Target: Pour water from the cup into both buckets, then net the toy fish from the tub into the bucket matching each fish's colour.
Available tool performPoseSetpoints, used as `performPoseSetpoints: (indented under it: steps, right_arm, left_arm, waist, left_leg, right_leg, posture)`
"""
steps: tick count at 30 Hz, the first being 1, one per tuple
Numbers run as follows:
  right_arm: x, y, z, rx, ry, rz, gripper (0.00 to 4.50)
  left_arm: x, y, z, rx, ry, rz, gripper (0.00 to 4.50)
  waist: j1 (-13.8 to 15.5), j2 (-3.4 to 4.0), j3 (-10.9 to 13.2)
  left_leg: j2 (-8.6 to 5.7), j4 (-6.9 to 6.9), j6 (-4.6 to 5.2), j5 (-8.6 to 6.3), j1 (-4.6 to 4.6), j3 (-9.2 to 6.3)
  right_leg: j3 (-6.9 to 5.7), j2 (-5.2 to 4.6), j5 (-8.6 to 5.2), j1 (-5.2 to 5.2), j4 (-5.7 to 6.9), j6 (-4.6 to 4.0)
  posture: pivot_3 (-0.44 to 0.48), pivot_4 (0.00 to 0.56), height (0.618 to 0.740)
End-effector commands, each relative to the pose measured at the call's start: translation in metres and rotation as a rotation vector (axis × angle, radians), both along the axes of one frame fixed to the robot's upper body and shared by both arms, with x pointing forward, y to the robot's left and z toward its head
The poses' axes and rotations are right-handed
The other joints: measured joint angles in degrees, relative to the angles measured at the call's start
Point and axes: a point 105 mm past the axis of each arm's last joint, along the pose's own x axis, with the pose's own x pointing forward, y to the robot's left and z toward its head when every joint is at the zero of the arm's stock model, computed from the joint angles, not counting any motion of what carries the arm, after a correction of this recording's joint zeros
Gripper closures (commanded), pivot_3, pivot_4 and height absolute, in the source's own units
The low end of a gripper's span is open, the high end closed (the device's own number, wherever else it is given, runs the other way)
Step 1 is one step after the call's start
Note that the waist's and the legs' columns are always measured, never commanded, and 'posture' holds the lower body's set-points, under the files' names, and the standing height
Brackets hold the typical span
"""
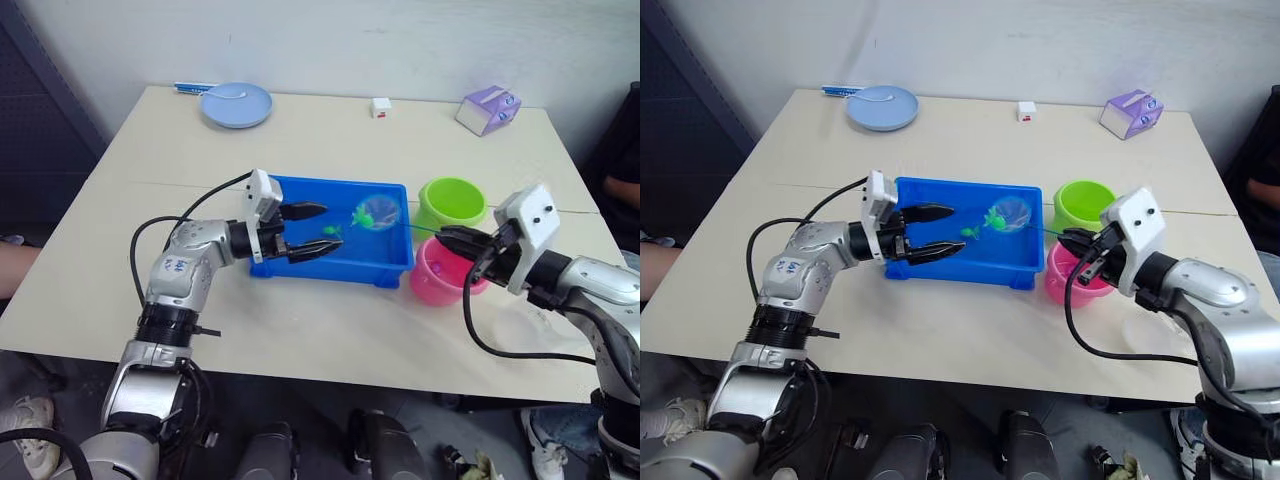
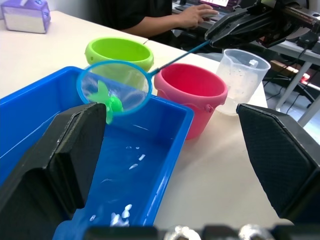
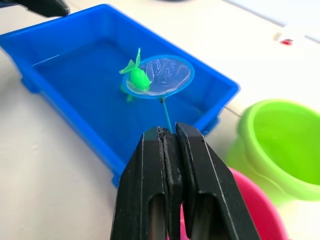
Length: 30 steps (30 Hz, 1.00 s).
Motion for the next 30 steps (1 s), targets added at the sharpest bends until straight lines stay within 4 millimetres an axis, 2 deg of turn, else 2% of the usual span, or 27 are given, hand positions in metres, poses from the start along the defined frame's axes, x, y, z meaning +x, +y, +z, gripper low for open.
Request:
performPoseSetpoints:
  steps: [1, 4, 11, 13, 15, 20, 22, 25, 30]
  right_arm:
    - [-0.009, -0.012, 0.028, -0.033, -0.135, -0.103, 3.73]
    - [-0.01, -0.03, 0.042, -0.101, -0.205, -0.212, 3.73]
    - [-0.003, -0.073, 0.06, -0.516, -0.333, -0.377, 3.73]
    - [0.005, -0.077, 0.06, -0.827, -0.401, -0.326, 3.73]
    - [0.013, -0.071, 0.052, -1.086, -0.462, -0.206, 3.73]
    - [0.022, -0.065, 0.025, -1.484, -0.549, 0.057, 3.73]
    - [0.023, -0.066, 0.023, -1.514, -0.574, 0.095, 3.73]
    - [0.025, -0.072, 0.035, -1.555, -0.614, 0.062, 3.73]
    - [0.023, -0.073, 0.042, -1.553, -0.657, 0.051, 3.73]
  left_arm:
    - [0.004, -0.014, 0.012, -0.008, -0.061, -0.043, 0.0]
    - [0.008, -0.022, 0.013, -0.02, -0.069, -0.058, 0.0]
    - [0.008, -0.029, 0.011, -0.036, -0.072, -0.087, 0.0]
    - [0.009, -0.029, 0.011, -0.041, -0.075, -0.084, 0.0]
    - [0.009, -0.027, 0.011, -0.046, -0.079, -0.077, 0.0]
    - [0.01, -0.021, 0.011, -0.048, -0.082, -0.055, 0.0]
    - [0.01, -0.018, 0.011, -0.048, -0.083, -0.045, 0.0]
    - [0.01, -0.013, 0.011, -0.045, -0.082, -0.031, 0.0]
    - [0.009, -0.008, 0.008, -0.036, -0.08, -0.016, 0.0]
  waist:
    - [0.09, 0.0, 0.0]
    - [0.1, 0.0, 0.0]
    - [-0.01, -0.01, 0.0]
    - [-0.04, 0.02, -0.01]
    - [-0.21, 0.01, -0.01]
    - [-0.5, 0.01, -0.01]
    - [-0.5, 0.01, -0.01]
    - [-0.48, 0.01, -0.01]
    - [-0.34, 0.01, -0.01]
  left_leg:
    - [-0.01, 0.0, 0.0, 0.0, -0.01, 0.01]
    - [-0.05, -0.03, 0.0, 0.0, -0.01, 0.04]
    - [-0.03, -0.08, 0.04, 0.01, 0.02, 0.16]
    - [-0.03, -0.08, 0.04, 0.01, 0.04, 0.2]
    - [-0.04, -0.13, 0.07, 0.03, 0.09, 0.31]
    - [0.07, -0.15, 0.06, 0.03, 0.12, 0.34]
    - [0.07, -0.14, 0.05, 0.03, 0.1, 0.32]
    - [0.05, -0.12, 0.05, 0.03, 0.08, 0.31]
    - [0.06, -0.12, 0.05, 0.03, 0.07, 0.28]
  right_leg:
    - [0.01, 0.01, 0.0, -0.01, 0.0, 0.0]
    - [0.01, 0.05, 0.0, -0.01, -0.03, 0.0]
    - [0.08, 0.07, 0.0, -0.02, -0.02, 0.0]
    - [0.11, 0.06, 0.0, -0.03, 0.0, 0.0]
    - [0.2, 0.03, 0.0, -0.04, 0.01, 0.01]
    - [0.22, 0.02, 0.0, -0.06, -0.01, 0.0]
    - [0.2, 0.0, 0.0, -0.05, -0.05, 0.01]
    - [0.19, -0.03, 0.0, -0.06, -0.05, 0.01]
    - [0.16, -0.03, 0.0, -0.05, -0.05, 0.01]
  posture:
    - [0.0, 0.15, 0.74]
    - [0.0, 0.15, 0.74]
    - [0.0, 0.15, 0.74]
    - [0.0, 0.15, 0.74]
    - [0.0, 0.15, 0.74]
    - [0.0, 0.15, 0.74]
    - [0.0, 0.15, 0.74]
    - [0.0, 0.15, 0.74]
    - [0.0, 0.15, 0.74]
